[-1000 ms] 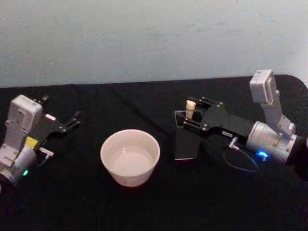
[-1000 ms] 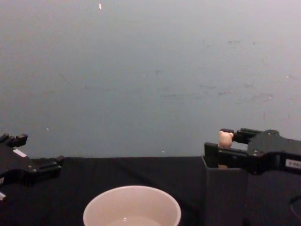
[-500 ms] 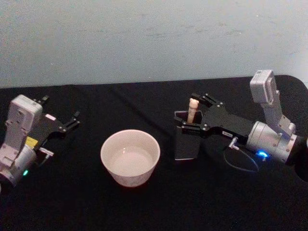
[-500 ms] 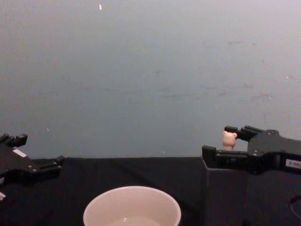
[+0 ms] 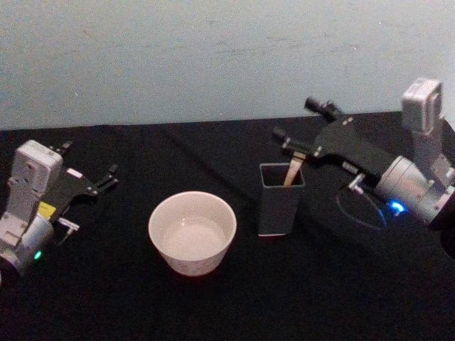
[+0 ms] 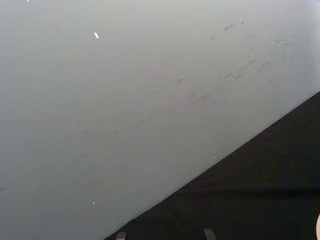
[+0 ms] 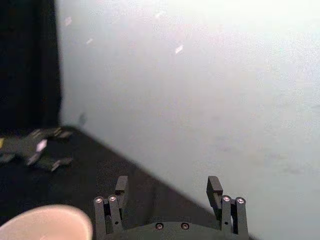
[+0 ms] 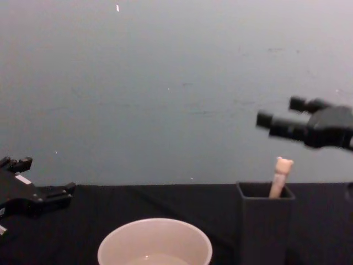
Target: Pick up the stirring spoon with one hand, stir inside the cup, then place it back in its original position.
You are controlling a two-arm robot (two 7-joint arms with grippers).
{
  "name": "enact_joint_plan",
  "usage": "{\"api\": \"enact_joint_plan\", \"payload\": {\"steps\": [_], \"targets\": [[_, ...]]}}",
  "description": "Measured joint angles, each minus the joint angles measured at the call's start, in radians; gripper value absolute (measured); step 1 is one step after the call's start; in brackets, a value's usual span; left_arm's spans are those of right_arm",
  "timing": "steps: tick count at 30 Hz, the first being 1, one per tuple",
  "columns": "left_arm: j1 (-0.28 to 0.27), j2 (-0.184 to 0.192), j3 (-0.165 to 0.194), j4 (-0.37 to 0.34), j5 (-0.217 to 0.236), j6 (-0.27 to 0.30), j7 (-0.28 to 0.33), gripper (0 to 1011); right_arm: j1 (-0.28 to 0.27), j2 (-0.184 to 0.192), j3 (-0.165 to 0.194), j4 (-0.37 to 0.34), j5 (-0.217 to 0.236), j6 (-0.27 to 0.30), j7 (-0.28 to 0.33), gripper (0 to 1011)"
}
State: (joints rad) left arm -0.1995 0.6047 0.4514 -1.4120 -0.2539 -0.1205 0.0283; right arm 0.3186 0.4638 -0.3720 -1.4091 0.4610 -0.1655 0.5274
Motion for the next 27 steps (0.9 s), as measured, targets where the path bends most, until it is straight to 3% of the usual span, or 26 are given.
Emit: {"api": "enact_joint_plan", "payload": {"steps": [4,13,27], "targets": [[0.000,0.000,0.000,0.000,0.000,0.000,0.000,1001,-0.022,-0.023,0.051,-0.020,-0.008,-0.004,-0.086,1002],[0.000,0.000,0.000,0.000,0.000,0.000,0.000,1001,-0.051,-0.067,0.098,0.002,-0.065,0.067,-0.240,1002],[0.000,0.000,0.000,0.000,0.000,0.000,0.000,1001,-0.063,-0.112,0.096,0.079,-0.138,0.128,-0.297,1002]]}}
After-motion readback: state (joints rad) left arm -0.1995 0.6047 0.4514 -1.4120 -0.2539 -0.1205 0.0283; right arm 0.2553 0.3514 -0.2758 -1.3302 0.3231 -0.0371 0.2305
